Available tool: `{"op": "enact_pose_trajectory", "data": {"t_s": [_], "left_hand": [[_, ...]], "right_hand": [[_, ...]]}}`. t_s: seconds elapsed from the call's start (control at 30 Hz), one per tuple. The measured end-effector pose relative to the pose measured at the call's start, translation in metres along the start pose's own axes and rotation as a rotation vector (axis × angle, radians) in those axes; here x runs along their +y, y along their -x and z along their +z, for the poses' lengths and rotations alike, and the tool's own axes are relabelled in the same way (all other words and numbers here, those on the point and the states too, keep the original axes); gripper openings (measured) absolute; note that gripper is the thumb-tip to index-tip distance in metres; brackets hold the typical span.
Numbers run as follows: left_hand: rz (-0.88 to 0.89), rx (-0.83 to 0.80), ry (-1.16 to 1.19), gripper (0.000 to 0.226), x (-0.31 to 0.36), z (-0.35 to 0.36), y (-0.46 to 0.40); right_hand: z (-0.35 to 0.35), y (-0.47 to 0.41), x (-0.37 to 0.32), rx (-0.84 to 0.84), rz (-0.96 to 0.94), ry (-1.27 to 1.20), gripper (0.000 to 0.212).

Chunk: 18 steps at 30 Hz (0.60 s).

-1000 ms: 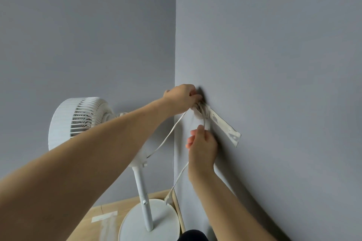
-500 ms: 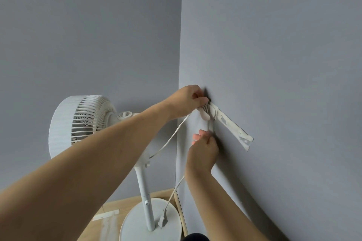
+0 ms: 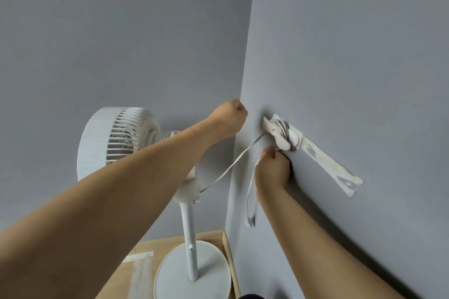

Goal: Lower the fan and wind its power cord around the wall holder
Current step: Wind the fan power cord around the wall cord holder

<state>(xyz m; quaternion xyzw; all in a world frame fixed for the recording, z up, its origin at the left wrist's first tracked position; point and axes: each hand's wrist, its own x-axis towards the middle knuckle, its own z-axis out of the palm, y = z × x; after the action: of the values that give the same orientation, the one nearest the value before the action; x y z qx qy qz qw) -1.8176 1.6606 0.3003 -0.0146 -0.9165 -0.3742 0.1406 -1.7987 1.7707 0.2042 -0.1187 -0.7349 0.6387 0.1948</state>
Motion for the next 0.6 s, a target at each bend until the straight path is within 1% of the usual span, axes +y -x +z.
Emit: {"op": "enact_pose_trajectory", "data": {"t_s": [0.03,0.07,0.13,0.17,0.23,0.27,0.33,0.37,0.43,0.5,0.6], "left_hand": [[-0.059,-0.024,-0.015,0.026,-0.013,0.000,-0.001],[-0.101,-0.058,-0.020,0.029,-0.024,0.000,-0.002],[-0.148,-0.117,-0.003,0.032,-0.044,0.003,-0.004],[-0.157,-0.138,0.006,0.033,-0.049,0.006,-0.004],[-0.152,-0.180,0.013,0.036,-0.059,0.013,-0.007],[-0.141,-0.210,0.011,0.039,-0.063,0.018,-0.008],[-0.114,-0.282,-0.023,0.045,-0.066,0.024,-0.009],[-0.091,-0.315,-0.050,0.045,-0.066,0.027,-0.010],[-0.065,-0.317,-0.036,0.034,-0.068,0.029,-0.014],[-0.104,-0.285,0.124,0.020,-0.066,0.028,-0.019],[-0.146,-0.246,0.325,0.021,-0.053,0.017,-0.025]], "right_hand": [[0.003,-0.002,-0.002,-0.010,0.024,-0.063,0.027],[0.007,-0.004,-0.005,-0.012,0.043,-0.116,0.026],[0.016,-0.011,-0.010,0.034,0.089,-0.187,0.031],[0.017,-0.013,-0.012,0.054,0.118,-0.246,0.030],[0.025,-0.016,-0.019,0.017,0.178,-0.461,0.017],[0.027,-0.017,-0.024,-0.008,0.216,-0.600,0.014],[0.031,-0.020,-0.031,-0.013,0.270,-0.819,0.027],[0.032,-0.020,-0.034,-0.007,0.272,-0.866,0.031],[0.033,-0.018,-0.038,-0.005,0.245,-0.878,0.037],[0.033,-0.019,-0.039,-0.022,0.224,-0.854,0.041],[0.032,-0.013,-0.039,-0.017,0.217,-0.783,0.038]]}}
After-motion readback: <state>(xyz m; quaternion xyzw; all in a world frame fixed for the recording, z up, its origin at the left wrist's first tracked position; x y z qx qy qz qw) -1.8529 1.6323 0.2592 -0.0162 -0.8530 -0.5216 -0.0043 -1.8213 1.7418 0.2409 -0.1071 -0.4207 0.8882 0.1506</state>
